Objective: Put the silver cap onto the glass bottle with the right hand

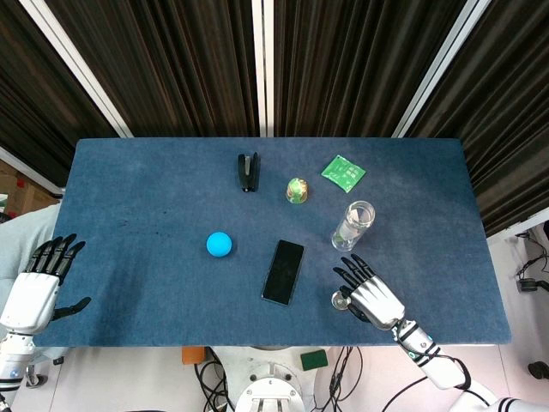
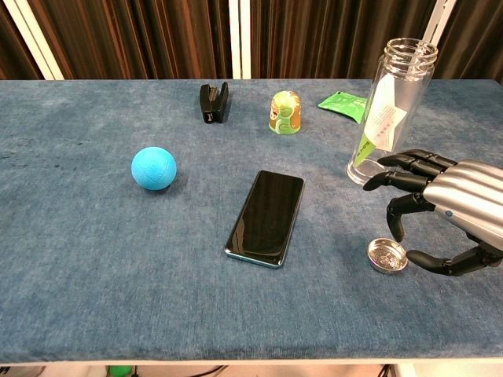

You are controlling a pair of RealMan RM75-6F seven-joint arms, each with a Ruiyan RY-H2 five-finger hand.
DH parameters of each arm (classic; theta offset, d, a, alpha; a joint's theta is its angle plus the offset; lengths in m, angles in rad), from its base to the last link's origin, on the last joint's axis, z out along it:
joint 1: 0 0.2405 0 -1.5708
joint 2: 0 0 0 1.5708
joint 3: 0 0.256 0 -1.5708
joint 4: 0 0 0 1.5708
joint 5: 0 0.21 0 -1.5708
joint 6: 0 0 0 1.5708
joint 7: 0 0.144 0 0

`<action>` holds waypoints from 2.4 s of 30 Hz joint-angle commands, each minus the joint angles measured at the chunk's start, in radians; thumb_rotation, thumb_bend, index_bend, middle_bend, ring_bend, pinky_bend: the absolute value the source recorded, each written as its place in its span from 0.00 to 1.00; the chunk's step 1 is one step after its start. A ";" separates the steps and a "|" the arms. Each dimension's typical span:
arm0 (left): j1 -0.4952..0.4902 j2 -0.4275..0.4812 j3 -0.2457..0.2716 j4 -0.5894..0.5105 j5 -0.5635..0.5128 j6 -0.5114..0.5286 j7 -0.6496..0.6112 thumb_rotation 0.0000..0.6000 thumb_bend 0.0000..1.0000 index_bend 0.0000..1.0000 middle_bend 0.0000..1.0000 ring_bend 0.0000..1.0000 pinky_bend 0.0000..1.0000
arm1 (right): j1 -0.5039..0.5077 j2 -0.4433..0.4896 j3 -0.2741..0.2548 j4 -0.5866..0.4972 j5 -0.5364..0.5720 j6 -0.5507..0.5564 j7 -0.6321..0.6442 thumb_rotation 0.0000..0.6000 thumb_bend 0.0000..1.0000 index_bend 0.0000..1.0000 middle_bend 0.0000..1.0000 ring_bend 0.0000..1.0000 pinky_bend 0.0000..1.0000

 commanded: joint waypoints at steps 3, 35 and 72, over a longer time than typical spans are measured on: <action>-0.001 -0.003 0.000 0.001 0.000 -0.003 0.003 1.00 0.05 0.10 0.05 0.01 0.09 | 0.004 0.003 -0.001 -0.002 0.003 0.004 0.000 1.00 0.33 0.54 0.14 0.00 0.00; 0.008 0.002 0.002 0.019 -0.006 0.001 -0.021 1.00 0.06 0.10 0.05 0.01 0.09 | 0.041 -0.029 -0.009 -0.003 0.044 -0.046 -0.054 1.00 0.35 0.53 0.12 0.00 0.00; 0.009 -0.005 0.003 0.035 -0.014 -0.012 -0.035 1.00 0.05 0.10 0.05 0.01 0.09 | 0.055 -0.002 -0.013 -0.047 0.025 0.000 -0.069 1.00 0.41 0.65 0.13 0.00 0.00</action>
